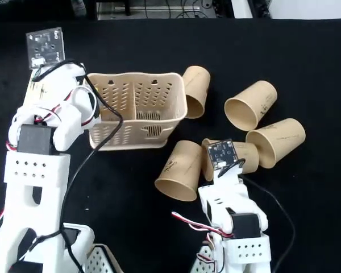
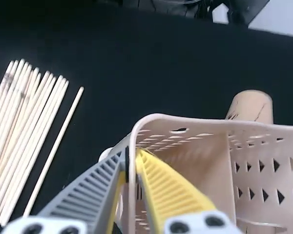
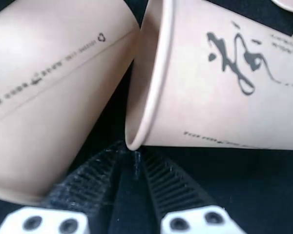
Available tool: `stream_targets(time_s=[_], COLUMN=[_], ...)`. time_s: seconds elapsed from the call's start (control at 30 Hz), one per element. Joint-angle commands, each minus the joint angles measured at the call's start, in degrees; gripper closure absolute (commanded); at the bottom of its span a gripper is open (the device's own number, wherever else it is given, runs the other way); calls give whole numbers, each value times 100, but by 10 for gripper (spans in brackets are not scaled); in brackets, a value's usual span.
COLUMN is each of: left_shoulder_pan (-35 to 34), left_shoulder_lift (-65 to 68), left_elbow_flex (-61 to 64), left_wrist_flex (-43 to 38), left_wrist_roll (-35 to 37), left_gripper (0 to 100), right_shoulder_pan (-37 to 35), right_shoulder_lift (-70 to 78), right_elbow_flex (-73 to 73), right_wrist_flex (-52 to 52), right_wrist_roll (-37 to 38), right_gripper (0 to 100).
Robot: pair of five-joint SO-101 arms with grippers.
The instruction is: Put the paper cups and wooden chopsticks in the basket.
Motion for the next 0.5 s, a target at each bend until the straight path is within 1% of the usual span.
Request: stream_targets(time_s=[0.0, 0.07, 0.1, 0.23, 0.33, 0.47], left_shoulder_pan=[-31, -31, -31, -127, -312, -532], left_shoulder_lift=[18, -9, -18, -26, -26, -26], left_elbow_flex=[101, 233, 268, 119, -312, -1560], left_wrist_flex=[202, 290, 299, 299, 387, 1240], left_wrist_roll=[70, 70, 70, 35, 35, 26], left_gripper=[869, 769, 745, 748, 747, 747], right_shoulder_pan=[-18, -18, -18, -18, -18, -18], right_shoulder_lift=[-488, -488, -488, -488, -488, -488], right_elbow_flex=[-13, -13, -13, -13, -13, -13], right_wrist_flex=[26, 26, 26, 26, 26, 26], right_wrist_roll=[-9, -9, -9, -9, -9, -9], right_gripper=[985, 985, 985, 985, 985, 985])
